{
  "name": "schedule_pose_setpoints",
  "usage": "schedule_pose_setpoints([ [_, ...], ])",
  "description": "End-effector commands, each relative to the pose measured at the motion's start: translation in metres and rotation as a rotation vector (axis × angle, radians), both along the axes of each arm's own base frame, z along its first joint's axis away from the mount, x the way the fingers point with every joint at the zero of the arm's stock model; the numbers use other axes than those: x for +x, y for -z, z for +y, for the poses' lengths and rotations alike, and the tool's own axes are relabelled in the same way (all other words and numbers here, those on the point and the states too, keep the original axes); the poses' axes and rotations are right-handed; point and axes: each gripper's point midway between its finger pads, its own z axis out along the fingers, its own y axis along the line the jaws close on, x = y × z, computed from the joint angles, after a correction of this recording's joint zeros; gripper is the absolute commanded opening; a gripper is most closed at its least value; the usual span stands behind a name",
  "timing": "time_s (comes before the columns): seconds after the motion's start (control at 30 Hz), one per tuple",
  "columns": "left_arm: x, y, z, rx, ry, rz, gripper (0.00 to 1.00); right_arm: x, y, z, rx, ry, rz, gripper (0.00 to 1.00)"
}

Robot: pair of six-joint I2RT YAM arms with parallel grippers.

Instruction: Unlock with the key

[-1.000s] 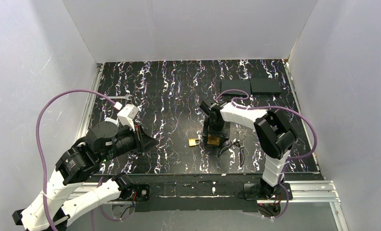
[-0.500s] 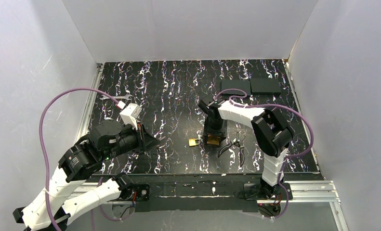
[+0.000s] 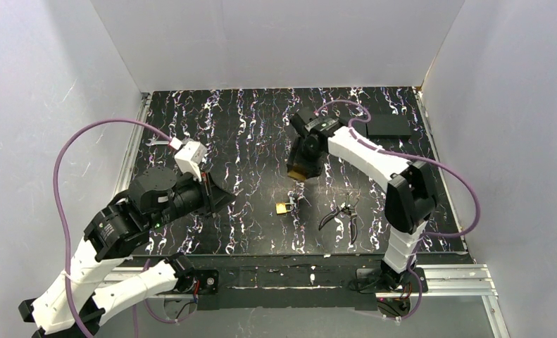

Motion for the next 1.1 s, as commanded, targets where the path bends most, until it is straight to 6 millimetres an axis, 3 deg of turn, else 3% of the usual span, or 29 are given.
schedule_pose_setpoints([
  [0.0, 0.013, -0.027, -0.008, -0.038, -0.016, -0.065, 0.00, 0.011, -0.086, -0.001, 0.151, 0.153, -0.095, 0.01],
  [0.13, 0.020, -0.037, -0.016, -0.047, -0.011, -0.074, 0.00, 0.019, -0.122, -0.010, 0.209, 0.274, -0.127, 0.01],
  [0.33, 0.028, -0.055, -0.025, -0.066, -0.013, -0.088, 0.00, 0.015, -0.152, -0.009, 0.296, 0.369, -0.058, 0.01],
  [0.5, 0.039, -0.057, -0.033, -0.072, -0.038, -0.086, 0.00, 0.000, -0.160, 0.004, 0.340, 0.389, 0.085, 0.01],
  [0.77, 0.059, -0.060, -0.067, -0.148, -0.037, -0.057, 0.00, -0.016, -0.180, 0.026, 0.526, 0.466, 0.219, 0.01],
  [0.93, 0.071, -0.050, -0.081, -0.143, -0.052, -0.013, 0.00, -0.018, -0.193, 0.029, 0.611, 0.521, 0.229, 0.01],
  [1.07, 0.079, -0.036, -0.086, -0.113, -0.069, 0.009, 0.00, -0.019, -0.191, 0.028, 0.610, 0.517, 0.245, 0.01],
])
